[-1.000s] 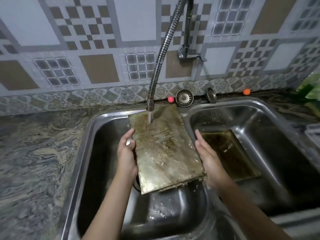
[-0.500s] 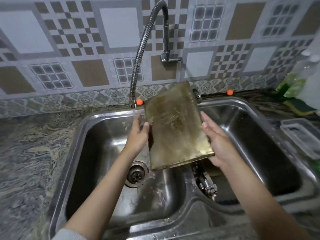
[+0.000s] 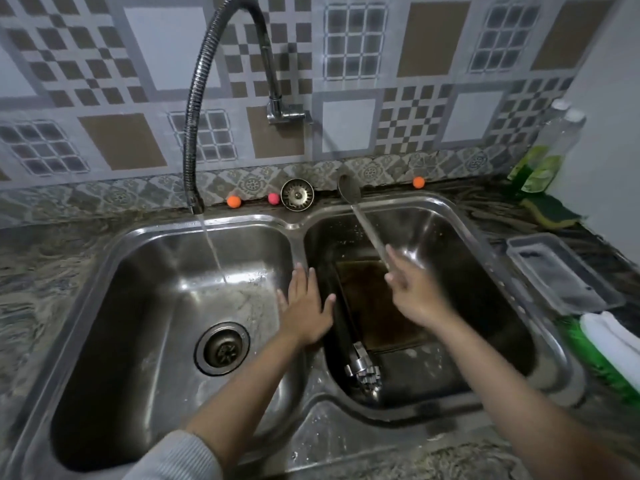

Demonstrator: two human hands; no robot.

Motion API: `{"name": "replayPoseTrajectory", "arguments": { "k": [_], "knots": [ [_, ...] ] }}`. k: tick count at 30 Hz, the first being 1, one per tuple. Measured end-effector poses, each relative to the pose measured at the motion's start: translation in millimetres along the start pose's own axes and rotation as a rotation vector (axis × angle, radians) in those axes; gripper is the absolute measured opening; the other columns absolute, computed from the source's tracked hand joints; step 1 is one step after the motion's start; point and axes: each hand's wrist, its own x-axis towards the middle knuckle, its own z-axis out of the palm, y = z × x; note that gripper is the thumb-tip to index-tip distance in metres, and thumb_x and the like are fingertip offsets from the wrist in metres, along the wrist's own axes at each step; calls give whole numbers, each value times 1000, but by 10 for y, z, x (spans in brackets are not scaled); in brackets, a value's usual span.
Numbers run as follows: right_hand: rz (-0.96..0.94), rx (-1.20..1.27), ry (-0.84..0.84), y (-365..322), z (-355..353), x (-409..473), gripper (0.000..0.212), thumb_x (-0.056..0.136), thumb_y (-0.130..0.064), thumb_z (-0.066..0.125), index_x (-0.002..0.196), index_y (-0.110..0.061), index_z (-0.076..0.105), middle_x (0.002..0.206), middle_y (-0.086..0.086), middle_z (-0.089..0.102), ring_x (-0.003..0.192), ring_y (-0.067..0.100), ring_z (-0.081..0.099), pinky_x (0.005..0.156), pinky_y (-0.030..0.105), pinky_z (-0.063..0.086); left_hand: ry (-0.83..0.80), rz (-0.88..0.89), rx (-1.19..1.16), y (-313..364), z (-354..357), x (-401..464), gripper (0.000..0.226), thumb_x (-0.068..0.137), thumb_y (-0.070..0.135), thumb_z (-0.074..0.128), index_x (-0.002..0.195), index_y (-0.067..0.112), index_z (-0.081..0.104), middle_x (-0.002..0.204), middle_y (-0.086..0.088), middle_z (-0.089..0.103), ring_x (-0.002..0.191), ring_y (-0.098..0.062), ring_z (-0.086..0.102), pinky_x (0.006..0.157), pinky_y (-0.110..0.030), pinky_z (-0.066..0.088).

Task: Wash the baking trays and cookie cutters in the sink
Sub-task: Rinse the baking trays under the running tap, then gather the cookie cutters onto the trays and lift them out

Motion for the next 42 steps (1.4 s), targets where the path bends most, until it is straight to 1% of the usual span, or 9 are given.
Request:
{"name": "replayPoseTrajectory", "arguments": {
  "k": [3,5,9,15,22,27,33,38,42],
  "knots": [
    [37,-104,-28,295,313,181,57,99,-14,45,150,-30,23,134,1,55,118,18,56,92,21,39,65,6,108,-7,153,59,72,98,50,25,152,10,0,160,-7,-14,147,-19,-14,117,-54,-6],
    [58,-135,-21,507,519,318,61,99,-14,45,150,-33,18,125,6,63,116,21,58,99,34,44,102,-2,131,-22,193,84,73,96,53,20,152,10,3,160,-6,-10,147,-17,-13,117,-51,-7],
    [139,-207,-51,754,872,537,67,98,-9,43,151,-36,14,146,-1,45,144,25,25,111,60,25,135,-17,152,-47,231,133,79,88,54,15,152,8,5,160,-5,-10,147,-17,-13,116,-45,-8],
    [215,-226,-157,910,1181,653,61,98,-9,42,151,-31,21,157,-8,26,148,25,12,113,58,20,152,-27,127,-56,243,145,78,87,51,17,152,9,3,160,-3,-13,146,-15,-16,114,-39,-11],
    [245,-196,-133,993,1193,690,61,94,-28,55,150,-23,29,149,4,42,143,24,28,113,50,29,127,-28,134,-41,233,134,77,88,50,18,152,10,2,159,-3,-13,146,-16,-15,113,-37,-12],
    [-6,-110,-13,523,923,850,38,94,-20,57,131,-10,57,136,6,56,130,19,48,102,22,34,160,-11,-9,-7,-93,120,66,95,37,42,149,5,20,155,-14,24,143,-28,21,119,-40,16],
    [-368,6,194,-346,549,1396,23,88,-10,63,109,-6,69,106,10,66,94,22,66,87,29,52,588,229,21,289,-1225,123,46,80,15,55,126,8,56,136,-12,49,124,-30,44,102,-41,43],
    [-558,34,319,-1161,254,1846,32,92,-7,57,124,-6,61,119,7,58,98,18,61,91,30,50,933,294,170,517,-2293,211,47,82,7,61,128,10,52,135,-14,44,120,-28,39,92,-31,37],
    [-624,-52,355,-1512,152,2144,33,92,-4,54,125,-4,61,114,13,61,102,25,60,91,25,42,879,298,149,475,-2825,359,57,83,-4,57,136,14,47,136,-10,44,120,-26,45,93,-31,41]
  ]
}}
